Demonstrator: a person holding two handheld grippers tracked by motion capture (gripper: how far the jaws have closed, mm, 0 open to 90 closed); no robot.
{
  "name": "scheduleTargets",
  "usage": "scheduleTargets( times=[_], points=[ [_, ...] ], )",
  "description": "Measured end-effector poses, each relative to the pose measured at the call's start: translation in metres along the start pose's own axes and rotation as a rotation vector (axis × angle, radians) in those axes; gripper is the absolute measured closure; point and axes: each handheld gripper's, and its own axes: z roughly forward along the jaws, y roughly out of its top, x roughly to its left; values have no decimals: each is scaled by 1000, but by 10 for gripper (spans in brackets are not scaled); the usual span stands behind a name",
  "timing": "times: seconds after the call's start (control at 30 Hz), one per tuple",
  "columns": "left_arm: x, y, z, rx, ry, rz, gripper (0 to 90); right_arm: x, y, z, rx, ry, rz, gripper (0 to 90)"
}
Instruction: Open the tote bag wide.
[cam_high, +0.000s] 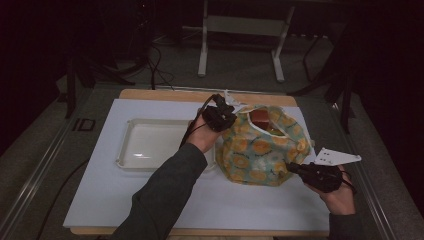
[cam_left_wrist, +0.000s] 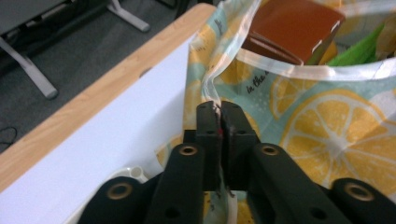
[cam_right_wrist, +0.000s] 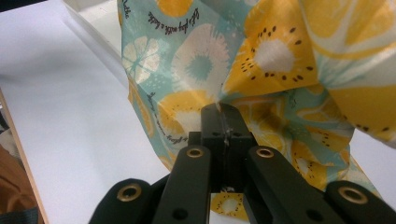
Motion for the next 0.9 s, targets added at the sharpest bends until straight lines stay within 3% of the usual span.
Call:
scheduleTargets(
  times=[0.17,0.3,0.4,0.43,0.53,0.67,0.8,0.9],
  points=[
    [1,3,-8,-51,28,-18,885,1,0,1,-2,1,1,900],
    [3,4,-21,-121,42,-40,890,2,0,2,-3,2,0,900],
    [3,4,-23,-132,39,-42,890,2,1,2,-2,2,-2,900],
    [2,5,-33,-174,23,-38,890,2,1,2,-4,3,-3,900],
    [-1,4,-38,-194,10,-30,890,2,1,3,-6,2,-1,900],
    [-11,4,-55,-256,-25,-16,890,1,-1,4,0,-1,4,900],
    [-16,4,-59,-265,-33,5,890,0,-2,5,3,-3,9,900],
    [-27,0,-67,-283,-52,42,889,-1,-4,8,17,-16,8,900]
  ],
)
